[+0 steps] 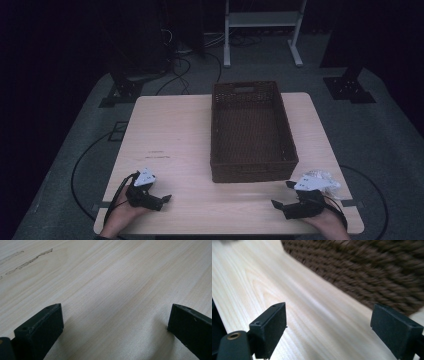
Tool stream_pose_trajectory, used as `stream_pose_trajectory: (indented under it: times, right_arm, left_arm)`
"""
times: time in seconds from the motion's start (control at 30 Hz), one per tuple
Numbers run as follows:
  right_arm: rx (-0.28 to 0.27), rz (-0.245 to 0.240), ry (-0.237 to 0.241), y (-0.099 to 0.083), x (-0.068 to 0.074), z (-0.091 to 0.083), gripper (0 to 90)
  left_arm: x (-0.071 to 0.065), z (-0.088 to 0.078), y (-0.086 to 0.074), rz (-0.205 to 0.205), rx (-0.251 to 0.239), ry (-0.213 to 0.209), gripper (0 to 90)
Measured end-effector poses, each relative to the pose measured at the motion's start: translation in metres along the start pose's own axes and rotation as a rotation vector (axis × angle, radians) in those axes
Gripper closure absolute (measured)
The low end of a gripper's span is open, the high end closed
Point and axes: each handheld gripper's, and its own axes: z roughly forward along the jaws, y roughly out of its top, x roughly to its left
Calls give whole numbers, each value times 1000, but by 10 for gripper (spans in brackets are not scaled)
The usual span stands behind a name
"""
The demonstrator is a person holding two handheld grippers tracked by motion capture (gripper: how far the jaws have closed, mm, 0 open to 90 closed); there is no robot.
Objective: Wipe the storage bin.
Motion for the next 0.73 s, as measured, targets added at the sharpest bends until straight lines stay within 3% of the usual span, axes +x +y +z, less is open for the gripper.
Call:
stream_pose_trajectory:
  times: [0.1,0.47,0.73]
  right_arm:
    - [36,-13,12,-3,2,10,104]
    - [111,-28,-23,-14,2,30,90]
    - [100,-47,-41,-15,4,31,90]
  left_arm:
    - [0,0,0,0,0,0,0]
    - [0,0,0,0,0,0,0]
    - [0,0,0,0,0,0,0]
